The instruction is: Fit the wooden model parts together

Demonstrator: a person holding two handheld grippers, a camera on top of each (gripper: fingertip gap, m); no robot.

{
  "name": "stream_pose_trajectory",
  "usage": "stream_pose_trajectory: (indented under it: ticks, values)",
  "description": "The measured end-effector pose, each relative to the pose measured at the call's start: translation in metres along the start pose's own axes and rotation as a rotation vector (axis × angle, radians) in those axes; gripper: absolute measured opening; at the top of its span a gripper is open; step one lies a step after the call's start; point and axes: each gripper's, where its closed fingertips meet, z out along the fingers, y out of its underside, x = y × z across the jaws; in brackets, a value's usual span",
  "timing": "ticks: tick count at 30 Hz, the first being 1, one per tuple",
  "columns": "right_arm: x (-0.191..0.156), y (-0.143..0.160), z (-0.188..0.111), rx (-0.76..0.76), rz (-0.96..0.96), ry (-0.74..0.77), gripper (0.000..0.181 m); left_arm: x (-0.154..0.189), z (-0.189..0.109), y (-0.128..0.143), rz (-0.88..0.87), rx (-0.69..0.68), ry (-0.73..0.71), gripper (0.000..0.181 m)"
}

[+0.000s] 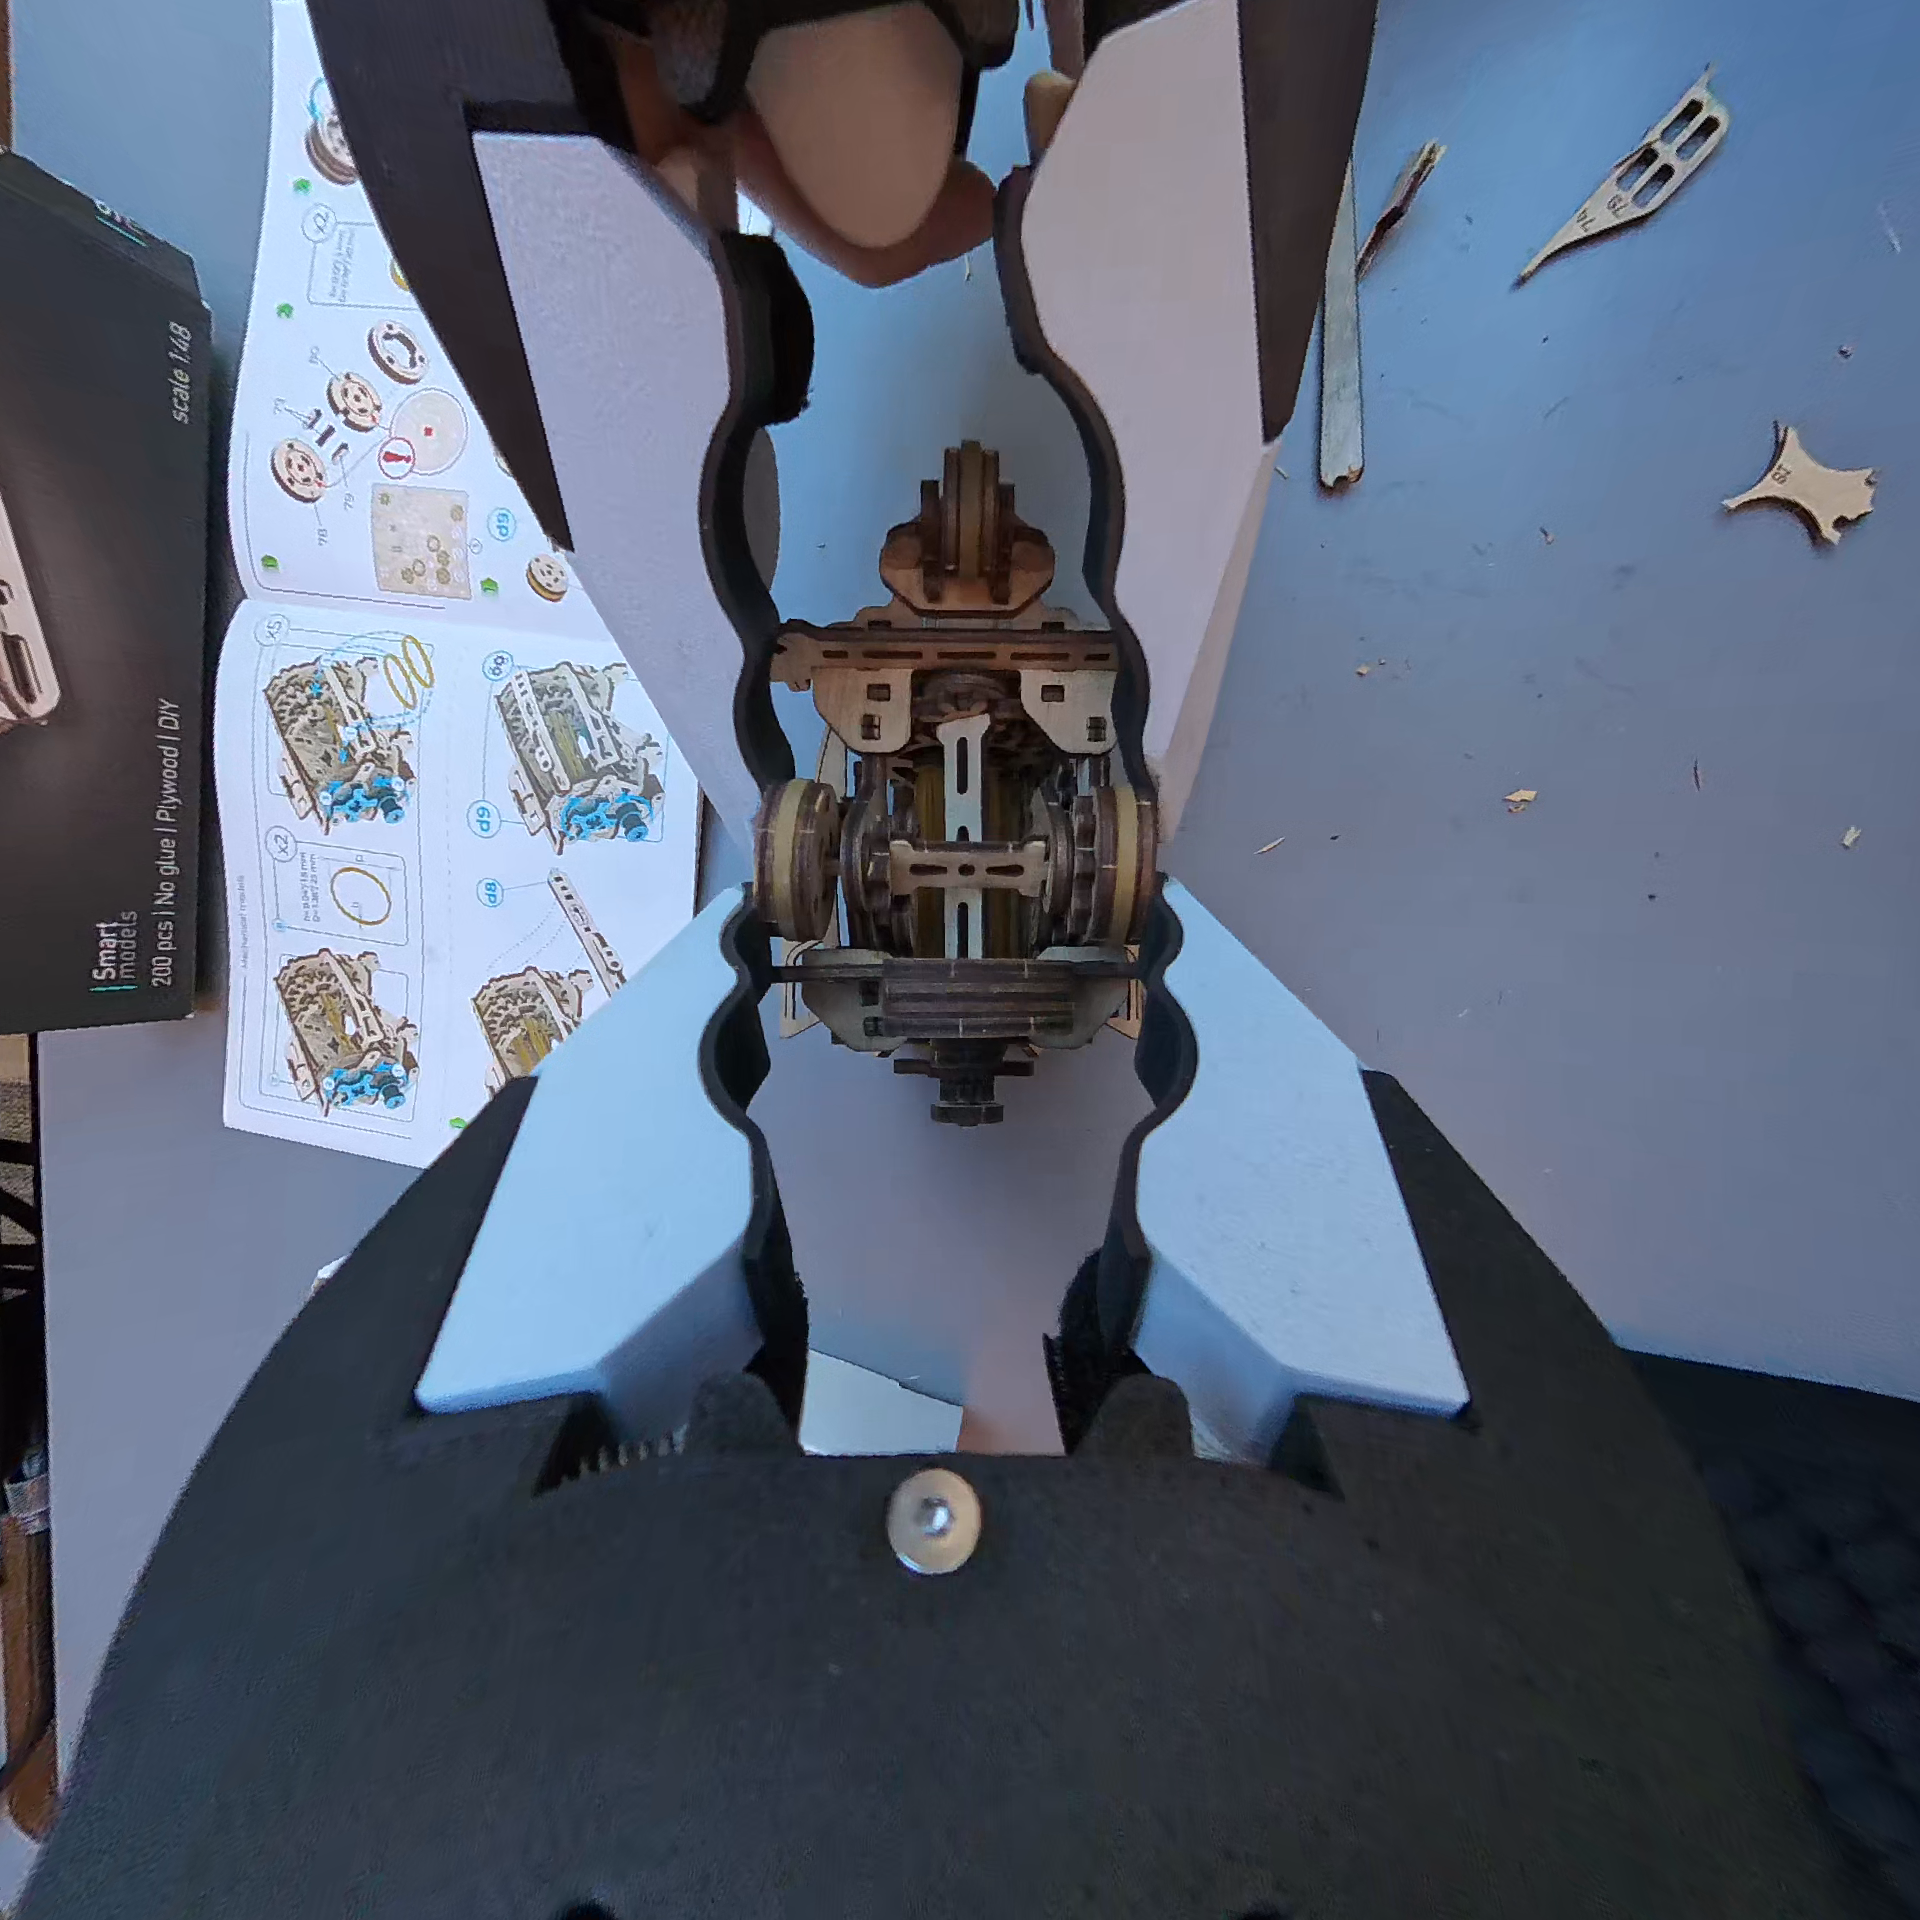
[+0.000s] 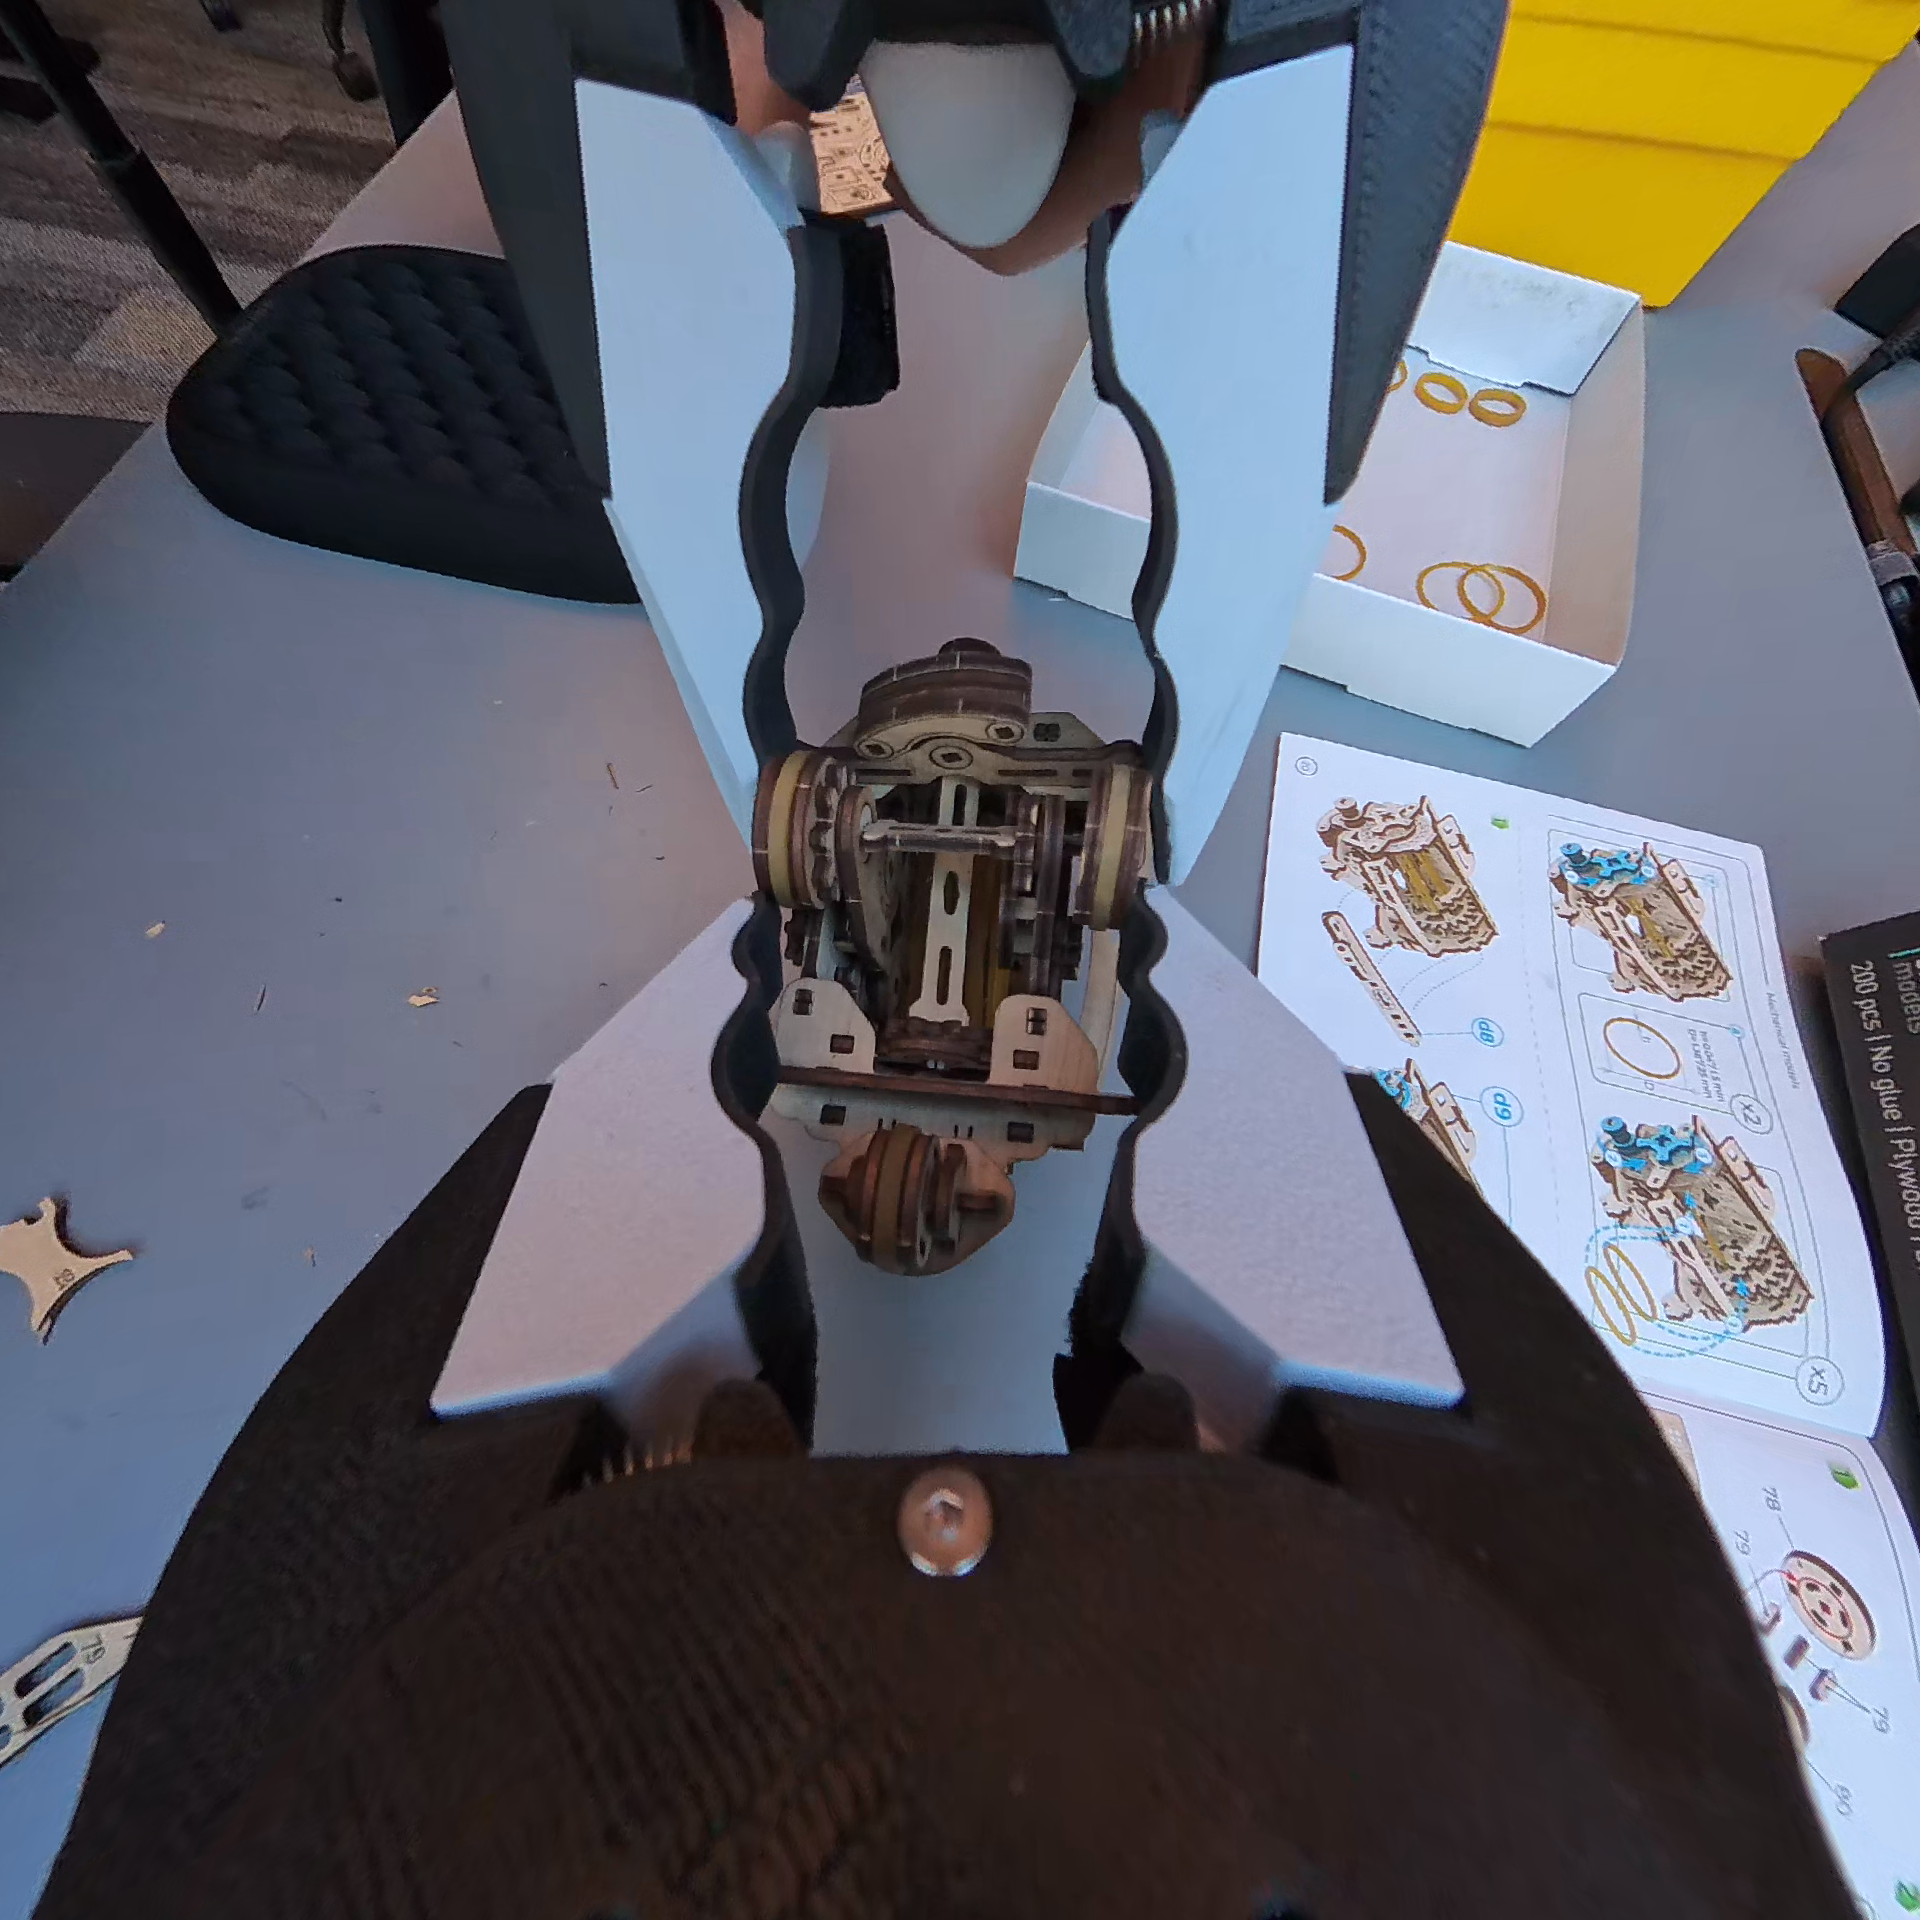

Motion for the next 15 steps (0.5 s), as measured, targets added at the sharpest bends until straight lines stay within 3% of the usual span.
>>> stream_pose_trajectory:
  ticks: [15]
  values:
    - [-0.0012, 0.0006, 0.0, -0.022, 0.002, 0.003, 0.064, 0.0009, -0.0007, -0.0005, 0.003, 0.005, -0.044, 0.07]
